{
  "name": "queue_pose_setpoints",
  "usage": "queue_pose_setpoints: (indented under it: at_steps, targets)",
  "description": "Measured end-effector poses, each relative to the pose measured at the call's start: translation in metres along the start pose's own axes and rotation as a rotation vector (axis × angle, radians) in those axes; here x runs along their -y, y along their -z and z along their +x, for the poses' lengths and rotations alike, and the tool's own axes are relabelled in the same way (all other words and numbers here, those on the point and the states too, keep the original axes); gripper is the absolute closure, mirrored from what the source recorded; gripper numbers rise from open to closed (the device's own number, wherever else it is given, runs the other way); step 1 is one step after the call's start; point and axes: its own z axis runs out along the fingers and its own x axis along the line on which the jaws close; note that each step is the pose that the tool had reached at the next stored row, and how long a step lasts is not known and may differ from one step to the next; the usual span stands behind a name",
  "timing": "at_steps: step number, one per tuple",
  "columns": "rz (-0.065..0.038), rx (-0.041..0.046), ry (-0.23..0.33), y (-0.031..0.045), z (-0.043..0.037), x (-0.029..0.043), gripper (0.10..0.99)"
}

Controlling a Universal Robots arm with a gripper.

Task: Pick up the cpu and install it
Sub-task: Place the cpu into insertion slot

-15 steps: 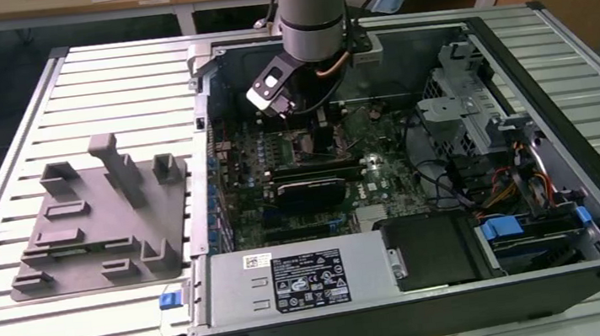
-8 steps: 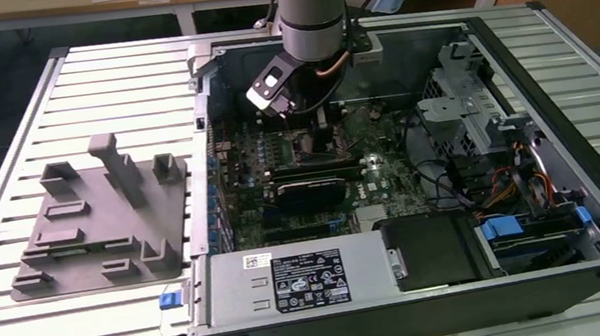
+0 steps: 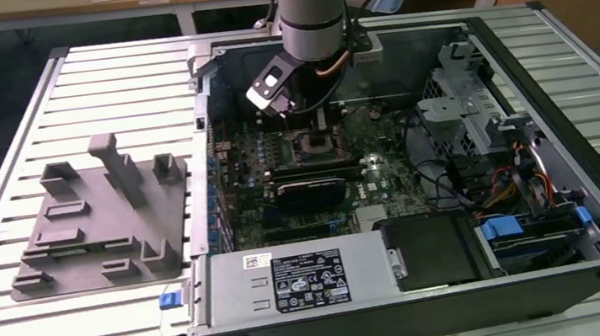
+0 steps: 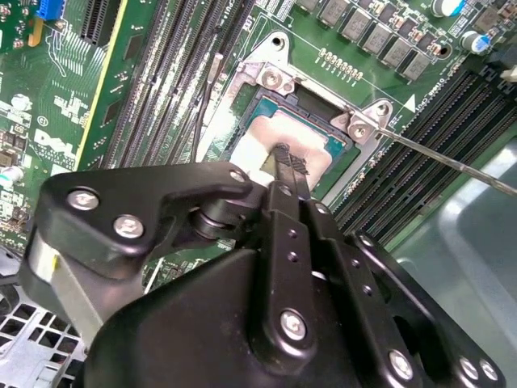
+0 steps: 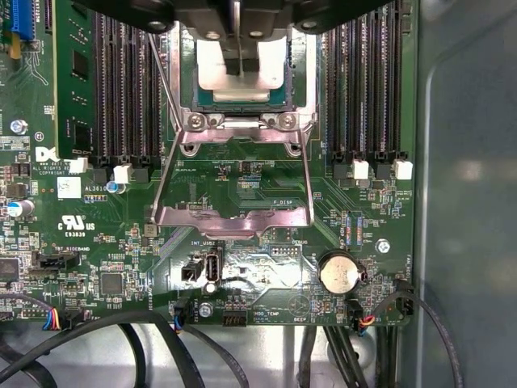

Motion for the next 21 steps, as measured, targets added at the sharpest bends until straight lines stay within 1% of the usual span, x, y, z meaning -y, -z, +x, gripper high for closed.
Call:
queue_pose_setpoints:
  at_steps: [1, 3, 21]
  targets:
    - [0.000, 0.0000, 0.000, 0.0000, 0.0000, 0.0000, 0.973]
    - [0.000, 0.0000, 0.000, 0.0002, 0.0000, 0.0000, 0.980]
    - [0.000, 0.0005, 0.000, -0.0019, 0.0000, 0.0001, 0.980]
